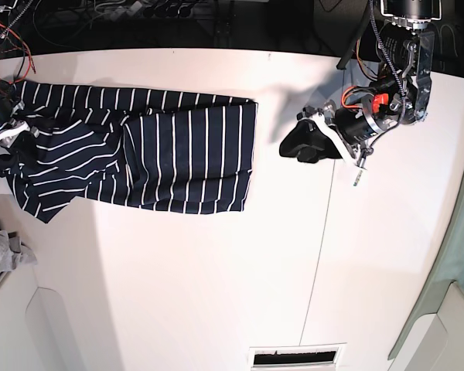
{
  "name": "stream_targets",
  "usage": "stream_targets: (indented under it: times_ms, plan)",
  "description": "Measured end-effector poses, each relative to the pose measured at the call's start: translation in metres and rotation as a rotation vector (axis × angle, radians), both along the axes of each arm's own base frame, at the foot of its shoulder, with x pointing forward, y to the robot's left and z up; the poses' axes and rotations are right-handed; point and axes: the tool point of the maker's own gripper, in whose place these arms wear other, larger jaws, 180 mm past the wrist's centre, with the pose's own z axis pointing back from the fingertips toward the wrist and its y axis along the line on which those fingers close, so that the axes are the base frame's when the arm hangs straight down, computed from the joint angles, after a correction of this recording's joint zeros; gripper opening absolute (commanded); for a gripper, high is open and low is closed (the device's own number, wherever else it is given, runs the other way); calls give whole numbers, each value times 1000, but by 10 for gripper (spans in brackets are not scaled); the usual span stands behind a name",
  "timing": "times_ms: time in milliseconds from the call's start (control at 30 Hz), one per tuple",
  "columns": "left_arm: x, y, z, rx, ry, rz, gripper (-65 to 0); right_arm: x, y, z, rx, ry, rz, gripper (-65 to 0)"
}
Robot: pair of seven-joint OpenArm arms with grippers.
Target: Layout the t-shirt on the table in an organized manner, then fold the t-shirt properly
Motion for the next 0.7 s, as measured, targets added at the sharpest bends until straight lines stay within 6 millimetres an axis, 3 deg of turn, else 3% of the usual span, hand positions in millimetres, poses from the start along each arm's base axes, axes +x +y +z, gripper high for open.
stream_targets:
  times_ms: [133, 233, 367, 500, 600, 700]
  plan:
    - [-13, -17, -21, -46, 59, -16, -315, 14, 14, 30, 13, -84, 40, -650]
    - [-21, -41, -29, -88, 92, -44, -315, 26, 32, 52, 13, -126, 102, -650]
    - [-29, -69, -33, -129, 109, -79, -315, 45, 88, 81, 54, -221, 217, -650]
    - [-30, -77, -35, -127, 106, -86, -315, 45, 172, 71, 107, -205, 390, -650]
    - [-27, -77, -34, -129, 89, -76, -315, 26, 231, 48, 94, -135, 537, -650]
    - [-27, -77, -34, -124, 88, -78, -315, 6, 273, 28, 25, -81, 673, -650]
